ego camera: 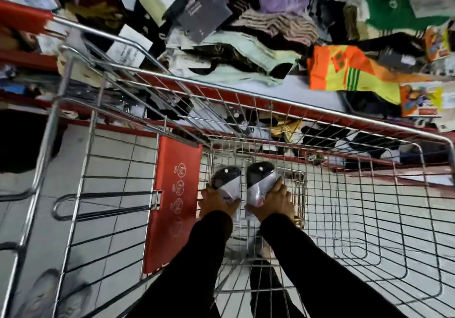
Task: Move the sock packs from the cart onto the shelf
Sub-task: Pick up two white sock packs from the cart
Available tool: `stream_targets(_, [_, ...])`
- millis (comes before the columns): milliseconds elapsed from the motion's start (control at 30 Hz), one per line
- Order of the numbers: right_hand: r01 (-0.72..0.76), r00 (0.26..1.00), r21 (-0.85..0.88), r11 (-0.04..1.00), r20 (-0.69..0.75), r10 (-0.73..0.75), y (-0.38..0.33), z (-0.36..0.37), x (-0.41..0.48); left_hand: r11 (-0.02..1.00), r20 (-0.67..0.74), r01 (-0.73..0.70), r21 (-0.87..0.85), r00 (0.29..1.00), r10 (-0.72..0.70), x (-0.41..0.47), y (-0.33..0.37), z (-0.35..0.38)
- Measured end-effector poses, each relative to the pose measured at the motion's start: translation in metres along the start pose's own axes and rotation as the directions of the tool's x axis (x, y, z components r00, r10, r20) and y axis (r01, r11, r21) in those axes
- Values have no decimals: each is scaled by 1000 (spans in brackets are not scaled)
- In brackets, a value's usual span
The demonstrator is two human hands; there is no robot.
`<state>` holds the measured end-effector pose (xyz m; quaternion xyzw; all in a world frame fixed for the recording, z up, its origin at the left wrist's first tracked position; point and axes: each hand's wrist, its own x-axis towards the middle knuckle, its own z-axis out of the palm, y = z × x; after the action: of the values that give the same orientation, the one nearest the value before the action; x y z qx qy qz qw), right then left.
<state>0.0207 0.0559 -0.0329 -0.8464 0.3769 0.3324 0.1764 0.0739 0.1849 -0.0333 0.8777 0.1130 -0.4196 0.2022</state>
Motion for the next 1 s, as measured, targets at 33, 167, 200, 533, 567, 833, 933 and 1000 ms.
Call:
stream_targets(33, [4,1000,8,1000,-10,-4,-1,0,1,1000,-2,-7,2,1000,7,0,1,1])
stream_targets(167, [-10,999,66,998,-31,12,-2,8,6,1000,-38,26,-2,999,-26,4,3,6])
stream_targets(200, [-15,999,73,997,-48,18,-3,10,8,999,-55,46,-5,997,-46,5,5,6])
stream_targets(533, [-3,999,81,997,-43,7,24,-20,-16,999,-72,-45,16,996,46,-38,14,-18])
stream_targets(567, [8,999,82,997,-54,-4,27,-25,-22,998,-76,-60,7,995,60,-48,15,-21])
stream_targets(833, [85,977,185,979,-209,-45,43,-108,-102,960,-226,-186,-209,964,137,-154,39,-75])
stream_targets(933, [184,945,189,965,-305,-120,42,-147,-135,919,-322,-253,-302,935,151,-188,48,-98])
stream_targets(1000, [260,915,197,945,-362,-177,38,-173,-156,890,-394,-316,-330,902,174,-207,57,-117])
